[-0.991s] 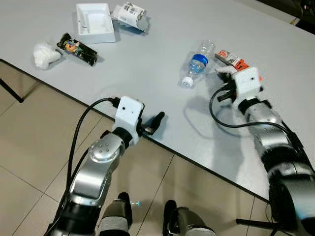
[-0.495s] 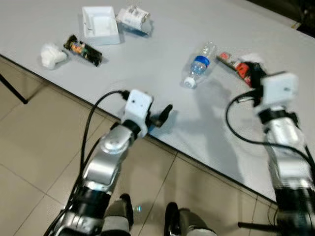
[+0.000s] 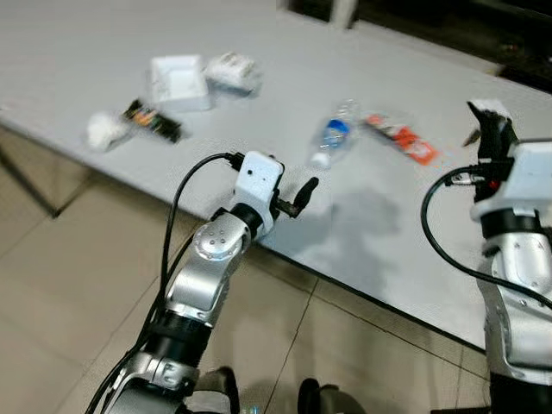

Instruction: Picking trash to rubbish bin

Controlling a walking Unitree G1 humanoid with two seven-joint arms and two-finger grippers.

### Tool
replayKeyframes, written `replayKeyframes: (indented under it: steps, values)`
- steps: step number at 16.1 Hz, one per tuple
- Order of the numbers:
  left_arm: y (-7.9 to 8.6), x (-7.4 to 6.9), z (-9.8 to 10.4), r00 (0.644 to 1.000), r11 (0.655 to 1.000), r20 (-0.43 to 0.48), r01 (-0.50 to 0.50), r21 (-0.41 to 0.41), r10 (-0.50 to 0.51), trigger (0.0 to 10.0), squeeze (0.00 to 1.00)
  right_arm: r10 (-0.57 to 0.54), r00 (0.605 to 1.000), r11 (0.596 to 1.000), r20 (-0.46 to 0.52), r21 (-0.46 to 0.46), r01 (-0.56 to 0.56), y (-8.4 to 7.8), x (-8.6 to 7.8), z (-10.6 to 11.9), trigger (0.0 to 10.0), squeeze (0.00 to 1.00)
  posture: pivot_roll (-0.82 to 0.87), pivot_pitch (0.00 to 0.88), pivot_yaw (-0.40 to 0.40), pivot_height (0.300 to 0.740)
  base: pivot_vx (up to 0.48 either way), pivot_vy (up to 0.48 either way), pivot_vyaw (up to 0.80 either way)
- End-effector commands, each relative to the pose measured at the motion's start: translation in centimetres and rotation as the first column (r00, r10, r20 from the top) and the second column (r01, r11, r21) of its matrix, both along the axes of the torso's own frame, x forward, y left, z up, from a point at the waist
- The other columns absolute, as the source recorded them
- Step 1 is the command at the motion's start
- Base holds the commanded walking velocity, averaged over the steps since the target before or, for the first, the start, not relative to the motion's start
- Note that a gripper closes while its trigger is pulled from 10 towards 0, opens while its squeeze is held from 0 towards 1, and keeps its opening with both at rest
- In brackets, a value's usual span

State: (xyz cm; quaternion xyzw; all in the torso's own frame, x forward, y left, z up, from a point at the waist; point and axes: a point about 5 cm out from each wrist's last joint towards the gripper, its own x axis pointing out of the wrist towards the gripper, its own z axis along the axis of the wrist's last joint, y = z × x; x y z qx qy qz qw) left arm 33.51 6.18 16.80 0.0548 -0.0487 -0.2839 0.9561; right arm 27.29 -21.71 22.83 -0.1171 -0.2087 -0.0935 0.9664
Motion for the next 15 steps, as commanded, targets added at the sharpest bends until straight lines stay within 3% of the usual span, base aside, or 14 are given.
replayKeyframes:
  steps: [1,4,7,15]
  values:
    - [-0.6,0.1,-0.1,1.000,0.999,-0.011,0.028,-0.016,-0.028,10.0,0.00,-0.034,0.999,0.999,0.005,0.004,0.034,-0.7,-0.7,0.4,10.0,0.00,0.17,0.105,-0.064,0.740,0.000,0.000,-0.75]
    - [-0.7,0.4,-0.3,0.999,0.999,-0.027,0.022,-0.038,-0.023,10.0,0.00,-0.038,0.999,0.999,-0.007,0.006,0.038,-0.7,-0.9,0.7,10.0,0.00,0.15,0.091,-0.066,0.740,0.000,0.000,-0.74]
    - [-0.7,0.6,-0.3,1.000,0.999,-0.026,0.007,-0.048,-0.009,10.0,0.00,-0.016,1.000,1.000,-0.014,0.000,0.016,-0.5,-0.9,0.9,10.0,0.00,0.16,0.089,-0.070,0.740,0.000,0.000,0.00]
    - [-0.1,0.9,-0.7,0.998,0.998,-0.049,-0.028,-0.062,0.025,10.0,0.00,0.026,0.999,1.000,-0.028,0.000,-0.026,0.4,-0.4,1.0,10.0,0.00,0.16,0.090,-0.077,0.740,0.428,0.000,0.00]
